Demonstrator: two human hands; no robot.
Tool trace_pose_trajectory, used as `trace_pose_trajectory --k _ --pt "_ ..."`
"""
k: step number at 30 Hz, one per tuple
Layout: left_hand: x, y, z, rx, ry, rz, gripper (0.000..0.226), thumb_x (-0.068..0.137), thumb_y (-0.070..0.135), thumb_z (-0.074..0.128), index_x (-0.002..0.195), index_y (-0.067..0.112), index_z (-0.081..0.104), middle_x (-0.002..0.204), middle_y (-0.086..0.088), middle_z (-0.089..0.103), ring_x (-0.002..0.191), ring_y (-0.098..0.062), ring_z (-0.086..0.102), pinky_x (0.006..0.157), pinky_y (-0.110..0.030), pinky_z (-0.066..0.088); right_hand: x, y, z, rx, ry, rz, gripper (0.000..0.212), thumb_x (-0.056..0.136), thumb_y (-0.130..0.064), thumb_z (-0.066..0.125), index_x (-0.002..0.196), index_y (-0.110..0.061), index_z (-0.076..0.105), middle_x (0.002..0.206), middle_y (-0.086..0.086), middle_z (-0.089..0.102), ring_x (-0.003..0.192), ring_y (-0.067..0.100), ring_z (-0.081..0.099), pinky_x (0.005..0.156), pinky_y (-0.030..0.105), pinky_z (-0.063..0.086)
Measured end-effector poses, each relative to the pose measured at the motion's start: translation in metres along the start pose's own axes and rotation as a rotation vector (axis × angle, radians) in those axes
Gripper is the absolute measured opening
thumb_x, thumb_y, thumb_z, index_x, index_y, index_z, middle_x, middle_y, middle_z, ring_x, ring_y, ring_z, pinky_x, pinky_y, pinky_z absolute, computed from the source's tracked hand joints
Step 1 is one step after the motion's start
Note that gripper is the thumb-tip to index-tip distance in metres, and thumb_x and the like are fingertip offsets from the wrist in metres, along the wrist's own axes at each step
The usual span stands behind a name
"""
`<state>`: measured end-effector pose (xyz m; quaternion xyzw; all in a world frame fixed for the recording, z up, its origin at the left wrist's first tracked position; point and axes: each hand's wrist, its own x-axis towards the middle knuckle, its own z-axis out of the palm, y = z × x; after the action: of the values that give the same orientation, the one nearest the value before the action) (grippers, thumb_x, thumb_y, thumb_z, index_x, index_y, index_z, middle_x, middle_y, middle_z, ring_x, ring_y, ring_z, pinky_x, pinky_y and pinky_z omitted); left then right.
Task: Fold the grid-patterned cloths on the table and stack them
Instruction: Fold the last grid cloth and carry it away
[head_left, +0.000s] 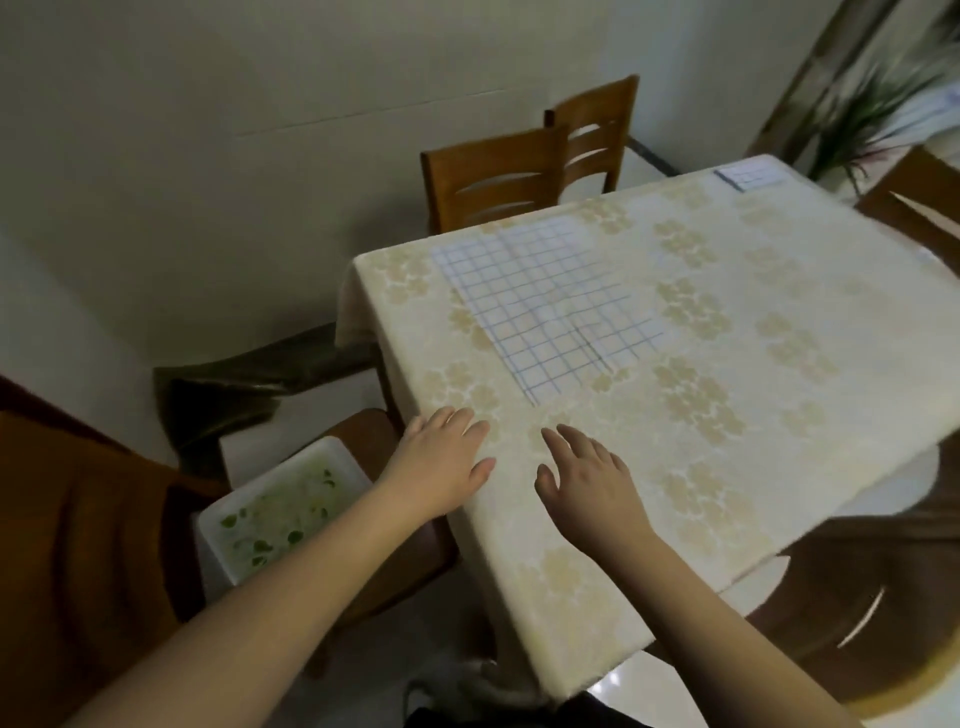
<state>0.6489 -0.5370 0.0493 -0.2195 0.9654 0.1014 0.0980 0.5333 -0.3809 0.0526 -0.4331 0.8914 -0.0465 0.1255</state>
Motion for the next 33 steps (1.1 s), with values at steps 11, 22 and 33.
trace_pose_trajectory --k 11,22,33 --pt "0.103 0.028 0.018 0.085 -0.073 0.134 0.057 0.101 0.047 0.031 0.15 0.019 0.029 0.158 -0.006 0.025 0.145 -0.024 0.02 0.115 -0.045 0.022 0.045 0.063 0.022 0.059 -0.017 0.116 0.054 0.101 -0.039 0.033 0.151 -0.021 0.027 0.159 0.001 0.027 0.143 0.019 0.028 0.114 0.037 0.023" --pt "0.214 0.059 0.057 0.132 -0.212 0.059 0.057 0.1 0.046 0.033 0.15 0.018 0.03 0.161 -0.011 0.016 0.148 -0.027 0.013 0.117 -0.049 0.017 0.163 0.169 0.05 0.341 -0.132 0.191 0.058 0.098 -0.033 0.041 0.152 -0.02 0.027 0.16 0.004 0.025 0.144 0.025 0.027 0.116 0.045 0.024" --pt "0.219 0.056 0.132 0.02 -0.194 -0.071 0.072 0.085 0.055 -0.002 0.154 0.036 -0.006 0.162 -0.001 -0.018 0.149 -0.022 -0.015 0.12 -0.043 -0.001 0.226 0.207 0.093 0.181 -0.222 0.036 0.062 0.1 -0.043 0.033 0.155 -0.031 0.007 0.164 0.003 -0.003 0.15 0.028 -0.002 0.119 0.047 0.003"
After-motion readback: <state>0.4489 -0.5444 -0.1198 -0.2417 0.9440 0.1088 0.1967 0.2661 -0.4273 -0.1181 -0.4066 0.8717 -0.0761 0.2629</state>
